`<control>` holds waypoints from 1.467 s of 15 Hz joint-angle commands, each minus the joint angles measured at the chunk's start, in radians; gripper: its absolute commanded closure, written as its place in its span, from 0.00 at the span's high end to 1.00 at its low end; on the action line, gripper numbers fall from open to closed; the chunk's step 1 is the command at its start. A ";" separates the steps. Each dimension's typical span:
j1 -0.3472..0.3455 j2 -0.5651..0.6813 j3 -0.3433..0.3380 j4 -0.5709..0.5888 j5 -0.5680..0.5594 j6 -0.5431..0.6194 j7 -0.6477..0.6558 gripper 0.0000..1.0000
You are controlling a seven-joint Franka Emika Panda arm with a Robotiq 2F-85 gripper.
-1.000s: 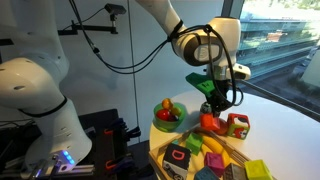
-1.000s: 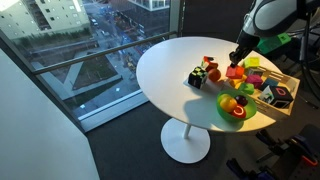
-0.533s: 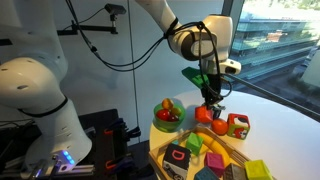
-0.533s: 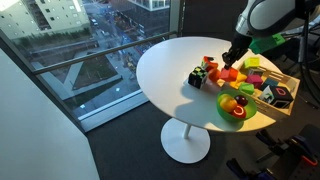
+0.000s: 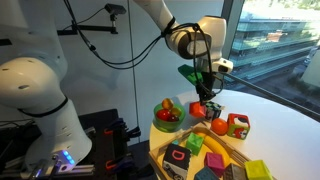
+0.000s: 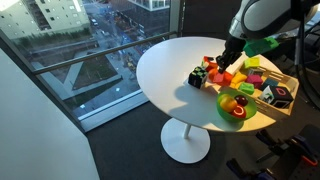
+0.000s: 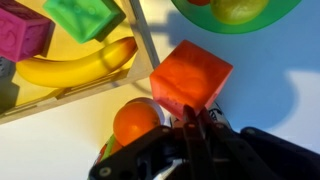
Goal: Turn the box to the right, then put the orange block on the table
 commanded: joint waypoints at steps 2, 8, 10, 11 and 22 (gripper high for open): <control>0.008 -0.008 -0.001 -0.014 -0.006 -0.006 0.027 0.40; -0.002 -0.012 -0.015 -0.016 -0.013 -0.057 0.014 0.86; -0.011 -0.019 -0.020 -0.010 -0.008 -0.124 -0.012 0.99; -0.015 -0.025 -0.023 -0.009 -0.011 -0.157 -0.025 1.00; -0.051 -0.142 -0.065 0.011 -0.099 -0.489 -0.120 1.00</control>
